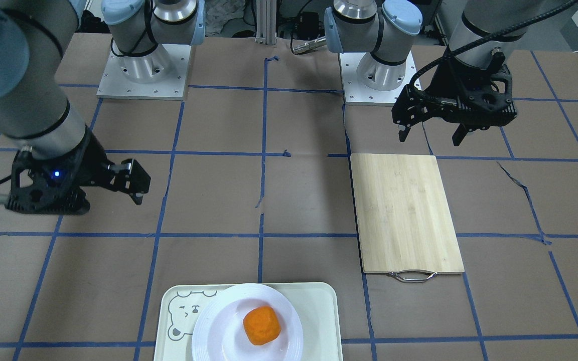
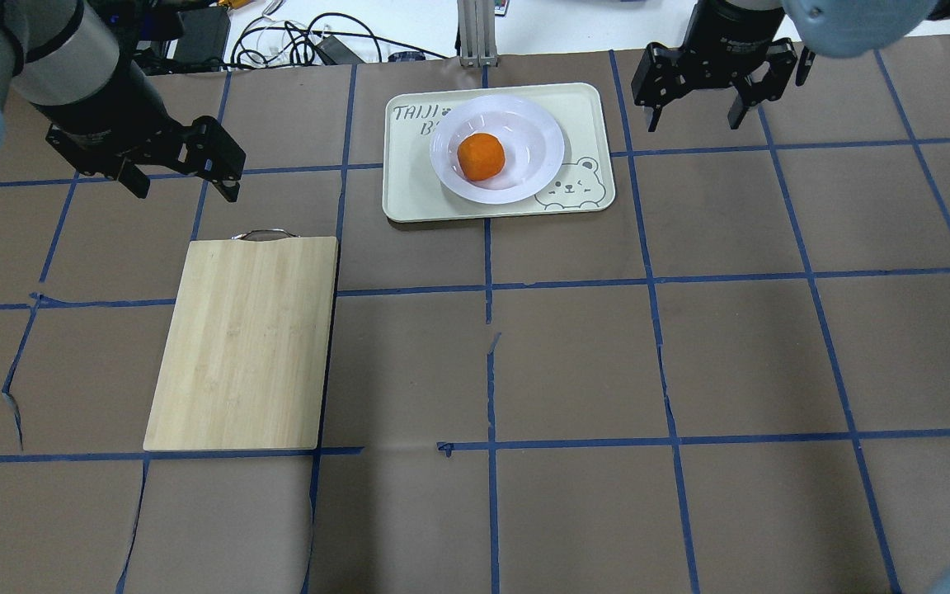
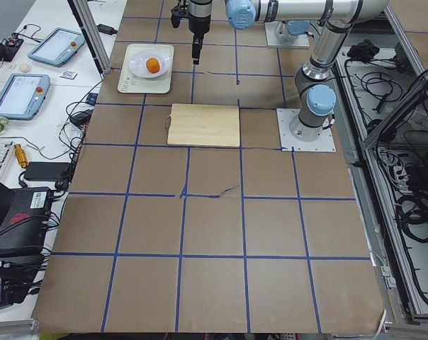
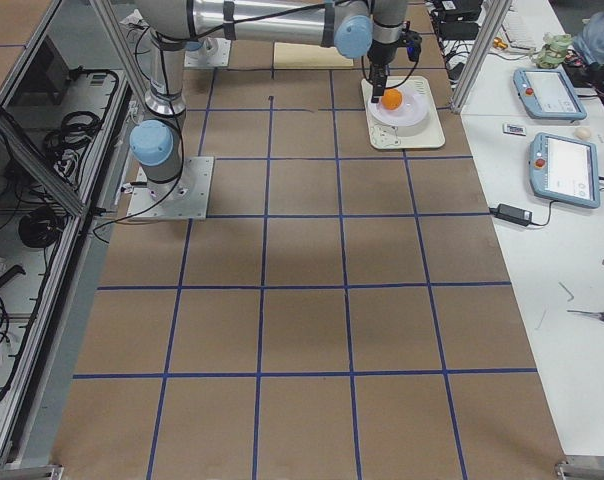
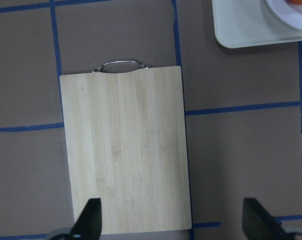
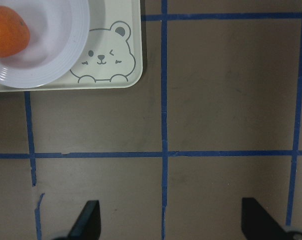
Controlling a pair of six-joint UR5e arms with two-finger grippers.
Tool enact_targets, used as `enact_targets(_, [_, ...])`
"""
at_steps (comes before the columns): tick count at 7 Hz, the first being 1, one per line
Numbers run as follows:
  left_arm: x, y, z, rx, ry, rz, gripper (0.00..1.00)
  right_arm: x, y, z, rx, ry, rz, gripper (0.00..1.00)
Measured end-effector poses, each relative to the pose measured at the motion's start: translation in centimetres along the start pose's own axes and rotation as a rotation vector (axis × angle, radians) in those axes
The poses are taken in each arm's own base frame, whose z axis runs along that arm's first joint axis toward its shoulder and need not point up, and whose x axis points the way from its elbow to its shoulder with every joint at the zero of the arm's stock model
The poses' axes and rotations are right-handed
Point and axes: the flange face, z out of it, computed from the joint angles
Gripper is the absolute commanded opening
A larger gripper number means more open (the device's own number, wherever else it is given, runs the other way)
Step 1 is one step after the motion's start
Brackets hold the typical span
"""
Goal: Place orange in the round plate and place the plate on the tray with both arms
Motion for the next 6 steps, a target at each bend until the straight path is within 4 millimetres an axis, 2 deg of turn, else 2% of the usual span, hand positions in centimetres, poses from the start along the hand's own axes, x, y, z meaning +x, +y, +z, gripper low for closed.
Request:
enact_targets(1, [0.0, 0.0, 0.0, -0.001, 0.000, 0.001, 1.00, 0.0, 2.0, -0.1, 0.053, 0.002, -0.017, 1.00])
enact_targets(2, [0.0, 0.1, 0.1, -0.003, 0.000, 0.002, 1.00, -0.1, 2.5, -0.9, 0.080, -0.002, -0.027, 1.00])
enact_targets(4, [0.2, 0.1, 0.3, -0.007, 0.001, 0.004, 1.00, -0.5, 2.6, -2.7, 0.068, -0.011, -0.030, 1.00])
enact_targets(6, [0.3, 0.2, 0.5, -0.012, 0.001, 0.006, 1.00, -1.0, 2.6, -3.1, 0.057, -0.002, -0.038, 1.00])
